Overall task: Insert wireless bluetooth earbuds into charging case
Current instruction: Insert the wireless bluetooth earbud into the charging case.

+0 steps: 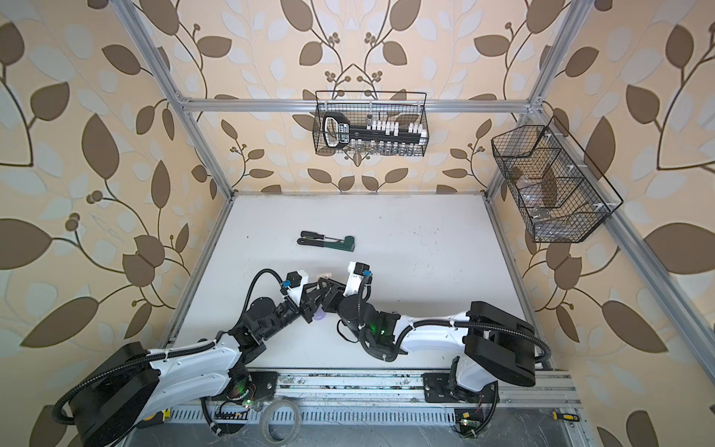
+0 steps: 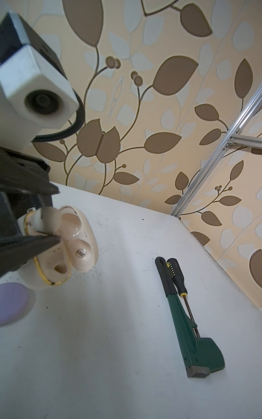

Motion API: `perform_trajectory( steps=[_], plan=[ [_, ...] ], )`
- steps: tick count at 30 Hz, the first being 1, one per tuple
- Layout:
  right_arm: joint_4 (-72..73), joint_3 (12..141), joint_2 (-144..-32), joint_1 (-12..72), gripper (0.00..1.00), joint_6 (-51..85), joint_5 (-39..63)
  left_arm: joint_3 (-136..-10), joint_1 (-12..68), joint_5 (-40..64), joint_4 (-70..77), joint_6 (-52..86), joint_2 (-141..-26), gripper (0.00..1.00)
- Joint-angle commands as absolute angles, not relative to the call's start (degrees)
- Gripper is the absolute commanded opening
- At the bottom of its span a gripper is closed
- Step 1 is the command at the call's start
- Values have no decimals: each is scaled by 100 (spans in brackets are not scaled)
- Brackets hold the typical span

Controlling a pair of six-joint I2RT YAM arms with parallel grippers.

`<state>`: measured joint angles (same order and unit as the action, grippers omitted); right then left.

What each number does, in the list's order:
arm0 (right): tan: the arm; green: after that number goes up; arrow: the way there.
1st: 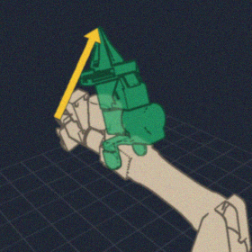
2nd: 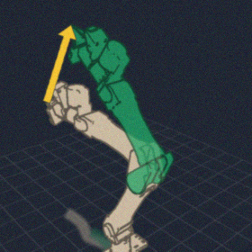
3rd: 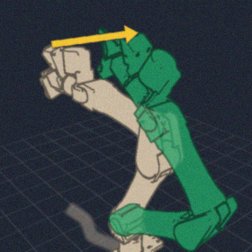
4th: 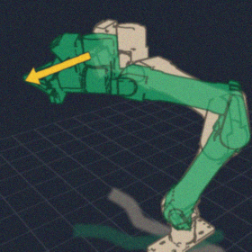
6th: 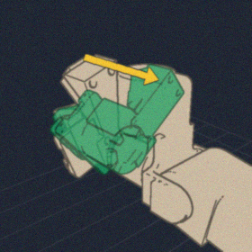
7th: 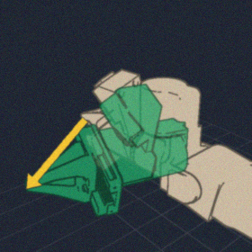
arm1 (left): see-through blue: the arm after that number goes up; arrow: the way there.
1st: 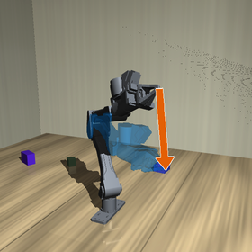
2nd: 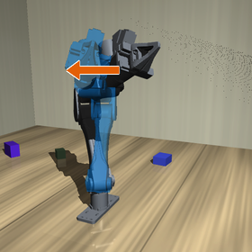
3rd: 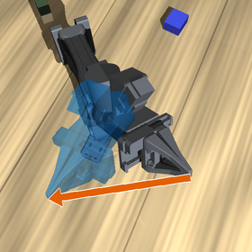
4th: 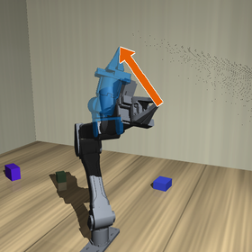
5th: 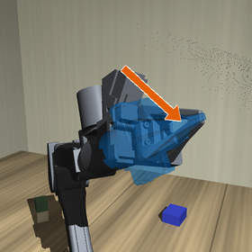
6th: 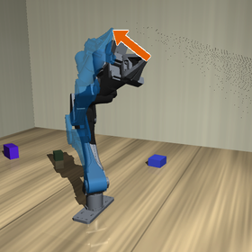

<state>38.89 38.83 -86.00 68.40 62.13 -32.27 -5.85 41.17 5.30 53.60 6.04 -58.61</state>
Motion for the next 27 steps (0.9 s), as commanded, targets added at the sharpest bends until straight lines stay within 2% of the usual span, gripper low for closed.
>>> perform_trajectory(
  steps=[1,13,23,27],
  plan=[
    [3629,3806,-8570,6943,39,6207,-2938,-832,4118,565,6076,510,-5651,0],
    [2807,3620,-7518,7150,54,5604,-3606,-739,4115,849,6001,364,-5408,0],
    [1634,3466,-6069,7284,55,4744,-3955,-761,4113,1324,5606,32,-5139,0],
    [831,3384,-5180,7288,48,4256,-3964,-1193,4114,1914,4637,-597,-4857,0]
  ],
)
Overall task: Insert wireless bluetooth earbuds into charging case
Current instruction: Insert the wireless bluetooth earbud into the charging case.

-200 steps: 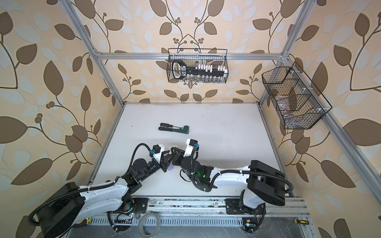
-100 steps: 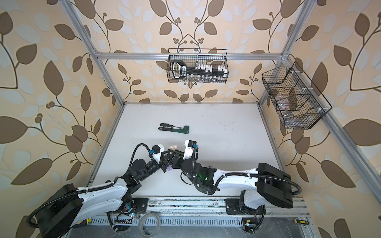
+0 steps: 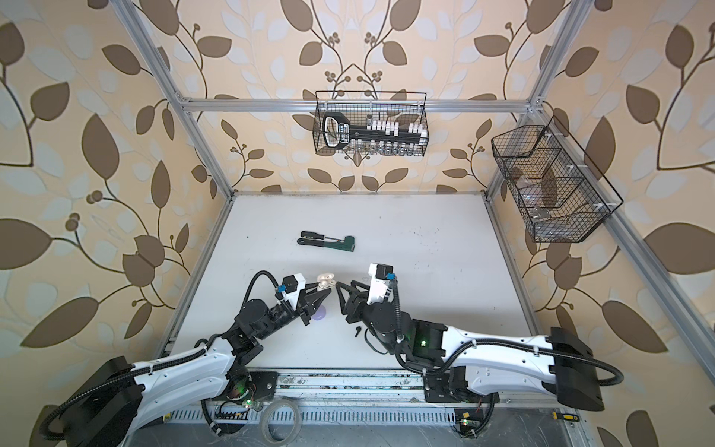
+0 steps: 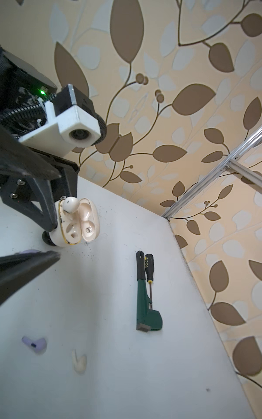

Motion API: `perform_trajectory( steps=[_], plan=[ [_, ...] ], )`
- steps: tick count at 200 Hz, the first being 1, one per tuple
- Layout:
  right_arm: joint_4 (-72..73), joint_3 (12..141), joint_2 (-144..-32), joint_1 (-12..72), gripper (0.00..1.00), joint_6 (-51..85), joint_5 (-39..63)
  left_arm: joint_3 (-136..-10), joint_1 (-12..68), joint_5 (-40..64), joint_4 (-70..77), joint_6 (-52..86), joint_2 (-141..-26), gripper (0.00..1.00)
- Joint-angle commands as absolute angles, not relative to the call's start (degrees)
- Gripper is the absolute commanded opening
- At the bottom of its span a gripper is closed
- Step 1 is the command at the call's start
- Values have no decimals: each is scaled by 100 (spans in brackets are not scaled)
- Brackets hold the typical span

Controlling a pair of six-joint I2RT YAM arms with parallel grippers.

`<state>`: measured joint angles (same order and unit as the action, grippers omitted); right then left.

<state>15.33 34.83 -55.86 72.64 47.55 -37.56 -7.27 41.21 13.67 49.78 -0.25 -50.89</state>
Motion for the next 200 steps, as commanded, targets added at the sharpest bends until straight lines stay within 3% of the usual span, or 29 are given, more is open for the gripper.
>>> perform_trajectory(
  steps=[1,50,132,200],
  plan=[
    [727,3368,-5058,7294,46,4171,-3948,-1253,4115,1980,4574,-732,-4823,0],
    [79,3432,-4746,7295,43,3684,-3578,-1038,4113,2375,5281,-697,-4786,0],
    [495,3870,-5610,7345,25,3357,-2453,-995,4114,2768,5229,-735,-4808,0],
    [622,3999,-5729,7442,23,3288,-2384,-1002,4115,2992,5082,-744,-4715,0]
  ],
)
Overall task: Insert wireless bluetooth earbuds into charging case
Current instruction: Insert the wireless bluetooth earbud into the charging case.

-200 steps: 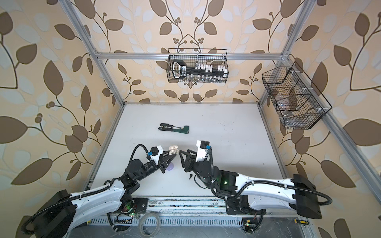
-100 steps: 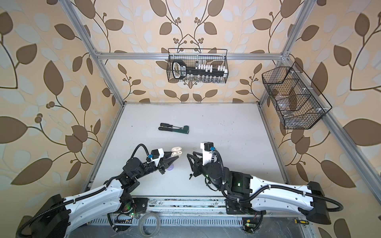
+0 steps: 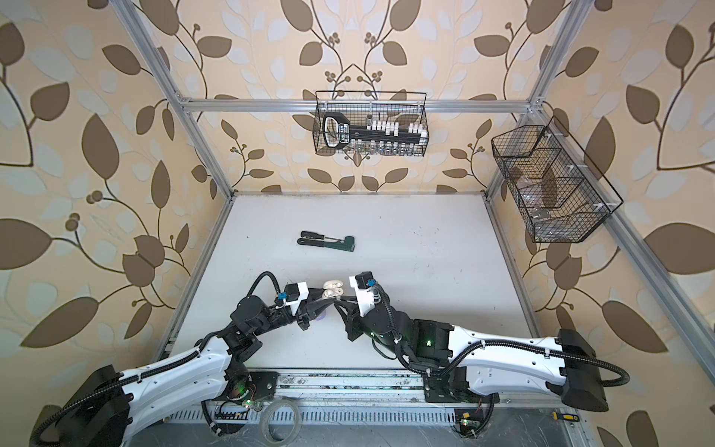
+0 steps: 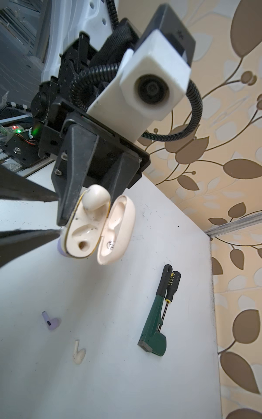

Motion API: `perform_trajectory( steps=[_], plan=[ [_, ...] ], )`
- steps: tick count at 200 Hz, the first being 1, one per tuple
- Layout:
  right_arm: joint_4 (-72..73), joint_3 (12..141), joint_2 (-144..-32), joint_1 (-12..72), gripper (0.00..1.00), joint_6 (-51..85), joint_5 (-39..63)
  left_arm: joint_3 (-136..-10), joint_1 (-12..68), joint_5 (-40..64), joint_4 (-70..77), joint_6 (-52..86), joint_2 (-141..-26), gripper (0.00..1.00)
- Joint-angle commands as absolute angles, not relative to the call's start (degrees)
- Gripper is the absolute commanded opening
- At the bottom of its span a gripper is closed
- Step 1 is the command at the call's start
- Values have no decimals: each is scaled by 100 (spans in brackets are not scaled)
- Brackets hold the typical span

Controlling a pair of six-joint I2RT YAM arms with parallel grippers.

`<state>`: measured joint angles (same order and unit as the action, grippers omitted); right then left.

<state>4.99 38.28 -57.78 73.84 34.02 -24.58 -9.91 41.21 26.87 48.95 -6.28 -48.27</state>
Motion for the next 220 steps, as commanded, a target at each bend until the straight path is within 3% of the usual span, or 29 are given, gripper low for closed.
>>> perform_trajectory(
  steps=[1,175,190,202,206,207,208,211,220],
  plan=[
    [628,3995,-5730,7443,23,3288,-2383,-1006,4114,2994,5077,-741,-4713,0],
    [353,4042,-5644,7495,18,3313,-2772,-940,4114,3090,4926,-778,-4408,0],
    [293,3951,-5392,7535,27,3262,-2875,-940,4113,2948,4765,-799,-4284,0],
    [69,3933,-5207,7538,41,3310,-3143,-909,4118,2817,4692,-838,-4185,0],
    [-112,3943,-5150,7533,54,3417,-3334,-905,4114,2790,4698,-850,-4166,0],
    [-152,3944,-5128,7532,63,3444,-3359,-892,4113,2788,4700,-856,-4161,0],
    [-195,3950,-5108,7532,81,3476,-3415,-886,4113,2783,4701,-858,-4159,0],
    [-300,3954,-5074,7531,96,3533,-3538,-875,4118,2759,4710,-868,-4145,0],
    [-549,3955,-4964,7477,100,3565,-3745,-853,4113,2726,4700,-885,-4118,0]
  ],
)
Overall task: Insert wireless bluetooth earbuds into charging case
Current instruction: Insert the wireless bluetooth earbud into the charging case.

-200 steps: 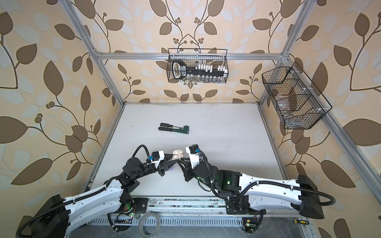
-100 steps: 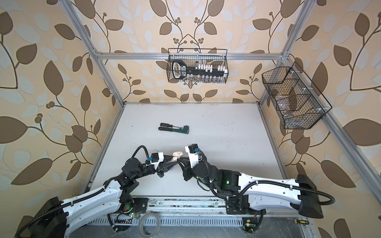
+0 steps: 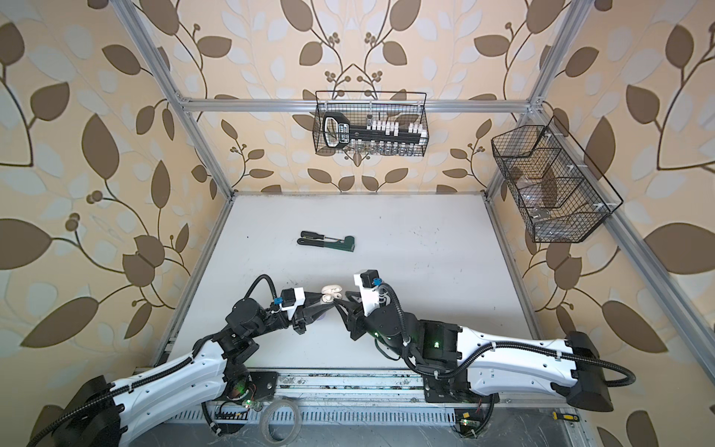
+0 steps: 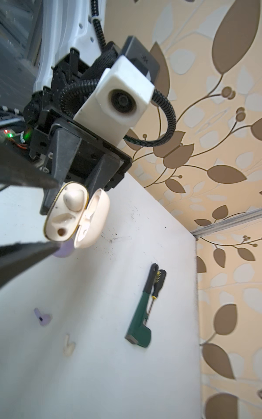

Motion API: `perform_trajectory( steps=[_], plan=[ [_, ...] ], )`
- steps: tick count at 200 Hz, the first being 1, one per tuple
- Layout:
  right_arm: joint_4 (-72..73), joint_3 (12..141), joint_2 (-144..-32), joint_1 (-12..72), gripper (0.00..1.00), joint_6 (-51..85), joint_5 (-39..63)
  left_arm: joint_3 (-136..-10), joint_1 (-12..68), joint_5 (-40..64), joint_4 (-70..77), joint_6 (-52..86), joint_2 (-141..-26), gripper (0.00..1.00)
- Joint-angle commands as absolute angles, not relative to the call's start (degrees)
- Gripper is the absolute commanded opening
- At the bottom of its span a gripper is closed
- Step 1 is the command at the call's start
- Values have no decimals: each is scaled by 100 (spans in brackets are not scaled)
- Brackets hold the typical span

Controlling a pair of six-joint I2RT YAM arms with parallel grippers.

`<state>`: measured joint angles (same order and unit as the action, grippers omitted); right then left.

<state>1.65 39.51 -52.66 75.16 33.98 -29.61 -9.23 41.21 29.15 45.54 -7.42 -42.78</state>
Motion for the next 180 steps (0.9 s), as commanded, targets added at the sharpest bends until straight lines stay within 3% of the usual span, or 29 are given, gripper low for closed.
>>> perform_trajectory(
  steps=[1,53,141,180],
  plan=[
    [-560,3959,-4956,7465,100,3567,-3749,-848,4118,2721,4697,-887,-4116,0],
    [-686,3510,-4389,7055,100,3629,-3709,-871,4113,2594,4655,-939,-4181,0],
    [-794,3300,-5121,6460,100,4006,-3564,-581,4025,1755,4967,-1024,-4309,0],
    [-839,3190,-5344,5850,100,4290,-3247,-588,3466,2084,5064,-656,-4422,0]
  ],
)
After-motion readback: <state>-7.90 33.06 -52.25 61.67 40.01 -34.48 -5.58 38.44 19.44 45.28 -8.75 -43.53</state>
